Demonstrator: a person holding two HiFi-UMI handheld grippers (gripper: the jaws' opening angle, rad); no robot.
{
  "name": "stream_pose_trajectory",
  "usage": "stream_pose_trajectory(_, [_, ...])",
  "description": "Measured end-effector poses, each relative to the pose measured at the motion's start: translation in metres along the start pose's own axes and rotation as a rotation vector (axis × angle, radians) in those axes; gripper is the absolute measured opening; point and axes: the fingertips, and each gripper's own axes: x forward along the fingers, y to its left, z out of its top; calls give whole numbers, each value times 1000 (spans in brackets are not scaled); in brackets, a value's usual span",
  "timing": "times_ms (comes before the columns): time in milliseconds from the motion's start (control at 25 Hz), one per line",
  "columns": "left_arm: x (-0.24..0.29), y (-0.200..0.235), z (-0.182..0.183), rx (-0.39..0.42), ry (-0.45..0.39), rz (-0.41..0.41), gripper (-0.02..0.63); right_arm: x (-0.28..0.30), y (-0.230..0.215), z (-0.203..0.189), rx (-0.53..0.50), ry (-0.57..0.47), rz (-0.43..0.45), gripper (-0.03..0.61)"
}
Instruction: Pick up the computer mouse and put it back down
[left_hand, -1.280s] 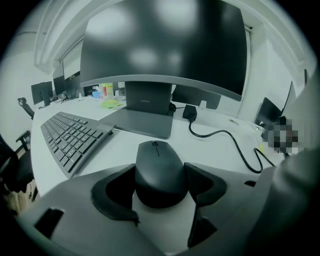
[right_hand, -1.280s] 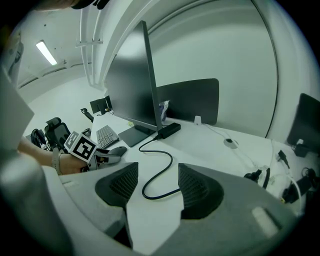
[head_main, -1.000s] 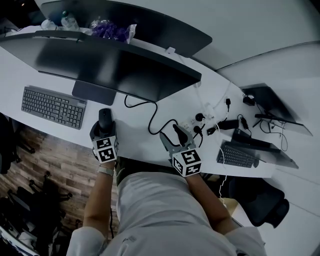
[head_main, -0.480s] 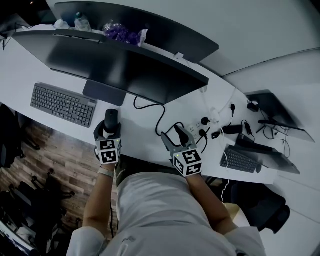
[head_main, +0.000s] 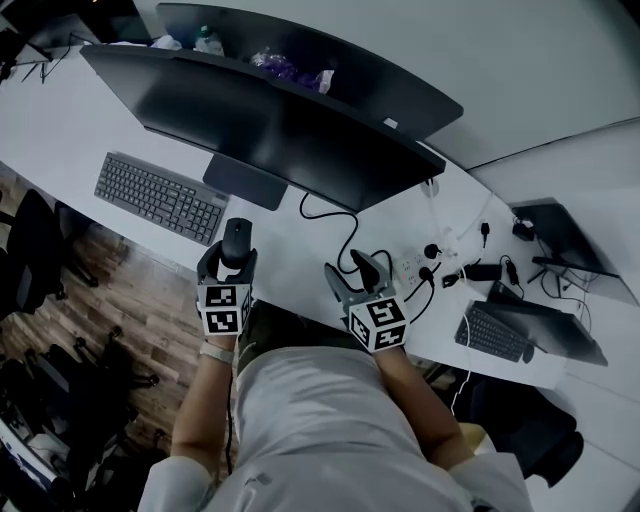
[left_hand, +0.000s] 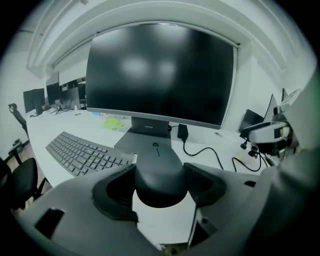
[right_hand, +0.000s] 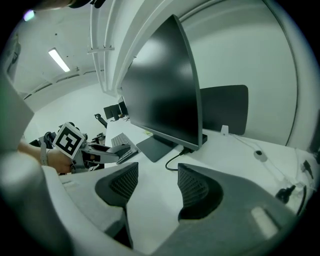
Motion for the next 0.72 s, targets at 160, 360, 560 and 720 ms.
stream_pose_trajectory(160, [-25, 15, 5, 0, -15, 17, 290, 11, 20, 8, -20, -12, 41, 249])
stream_pose_trajectory(360, [-58, 33, 13, -1, -31, 39, 290, 25, 47, 17, -47, -18, 91, 248])
stream_pose_trajectory(560, [-90, 56, 22, -15, -76, 84, 290, 39, 75, 28, -81, -29, 143, 248])
stream_pose_trajectory(720, [-114, 67, 29, -27, -115, 112, 290, 47, 94, 36, -108, -39, 187, 248])
